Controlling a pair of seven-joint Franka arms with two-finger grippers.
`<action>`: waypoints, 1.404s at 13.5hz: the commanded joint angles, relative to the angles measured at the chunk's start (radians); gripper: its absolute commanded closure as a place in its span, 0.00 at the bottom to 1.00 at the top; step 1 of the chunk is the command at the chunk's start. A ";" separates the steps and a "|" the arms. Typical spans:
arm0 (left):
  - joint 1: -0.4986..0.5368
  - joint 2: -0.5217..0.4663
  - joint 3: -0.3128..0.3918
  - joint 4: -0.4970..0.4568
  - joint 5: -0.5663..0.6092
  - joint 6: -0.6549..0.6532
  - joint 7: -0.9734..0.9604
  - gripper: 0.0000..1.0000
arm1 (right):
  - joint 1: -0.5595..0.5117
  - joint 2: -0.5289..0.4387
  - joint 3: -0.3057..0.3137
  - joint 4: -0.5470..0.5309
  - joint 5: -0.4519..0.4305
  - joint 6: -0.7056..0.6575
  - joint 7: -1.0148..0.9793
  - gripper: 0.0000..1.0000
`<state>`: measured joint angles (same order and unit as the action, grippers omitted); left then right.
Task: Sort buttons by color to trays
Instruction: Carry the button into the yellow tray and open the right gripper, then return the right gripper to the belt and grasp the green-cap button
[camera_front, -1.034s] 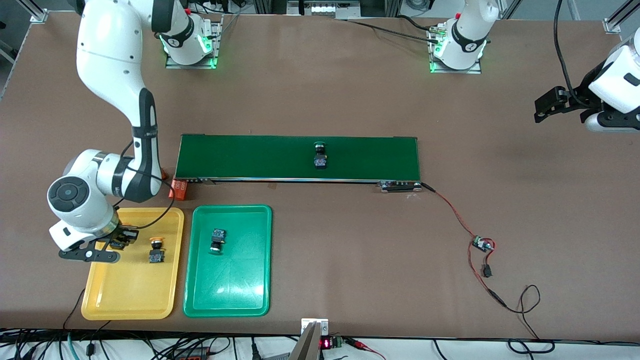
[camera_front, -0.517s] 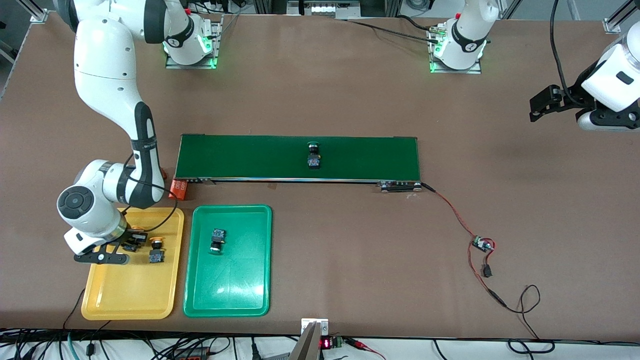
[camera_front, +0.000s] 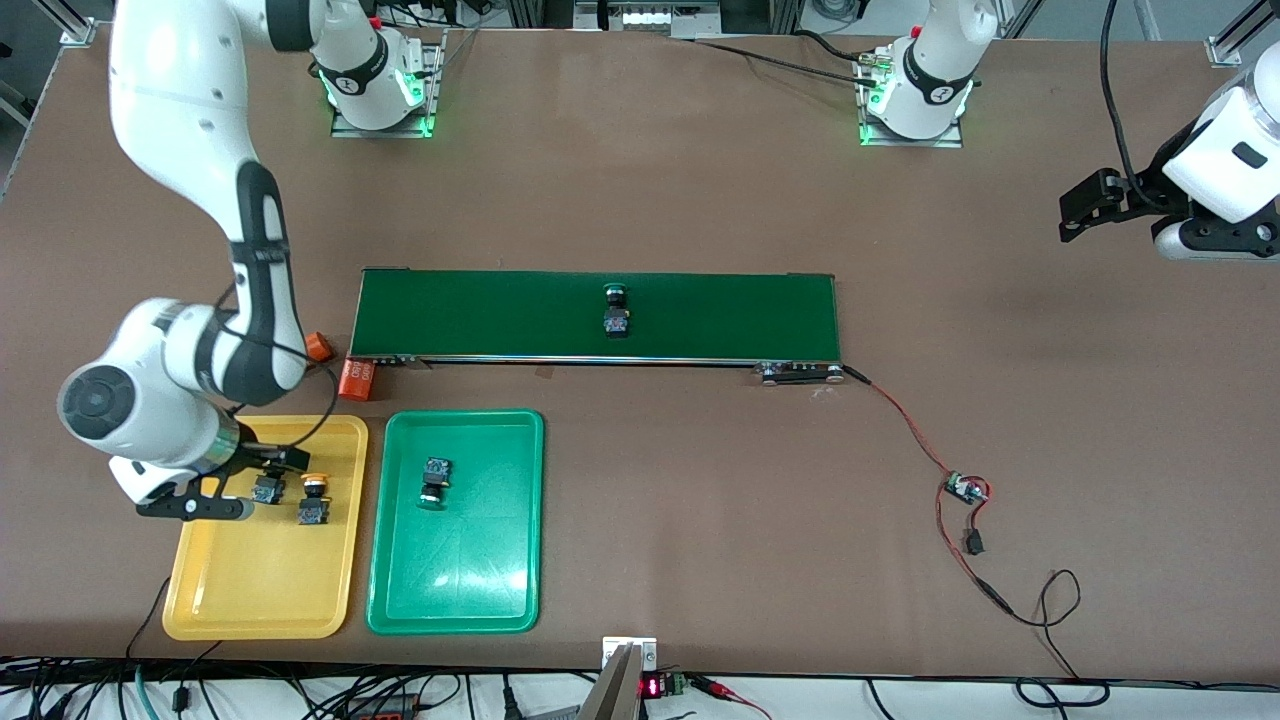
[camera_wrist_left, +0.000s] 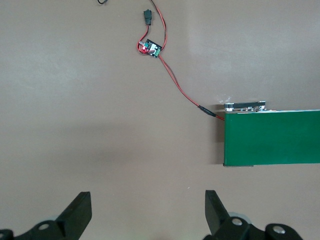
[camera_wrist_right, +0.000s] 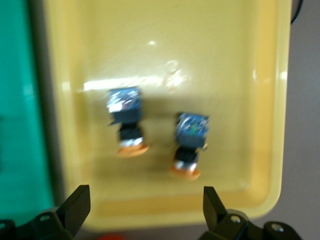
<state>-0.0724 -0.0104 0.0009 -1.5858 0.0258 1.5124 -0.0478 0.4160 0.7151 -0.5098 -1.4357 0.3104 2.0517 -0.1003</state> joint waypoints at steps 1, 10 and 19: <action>0.002 -0.010 0.001 0.012 -0.015 -0.020 0.020 0.00 | 0.071 -0.089 0.010 -0.038 0.006 -0.117 0.109 0.00; 0.002 -0.010 -0.001 0.012 -0.015 -0.021 0.019 0.00 | 0.490 -0.163 0.002 -0.152 -0.007 -0.137 0.539 0.00; 0.000 -0.010 -0.001 0.014 -0.015 -0.021 0.017 0.00 | 0.661 -0.106 0.008 -0.166 -0.007 -0.122 0.792 0.00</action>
<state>-0.0724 -0.0106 0.0003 -1.5854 0.0257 1.5115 -0.0479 1.0471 0.6032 -0.4948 -1.5792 0.3093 1.9148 0.6567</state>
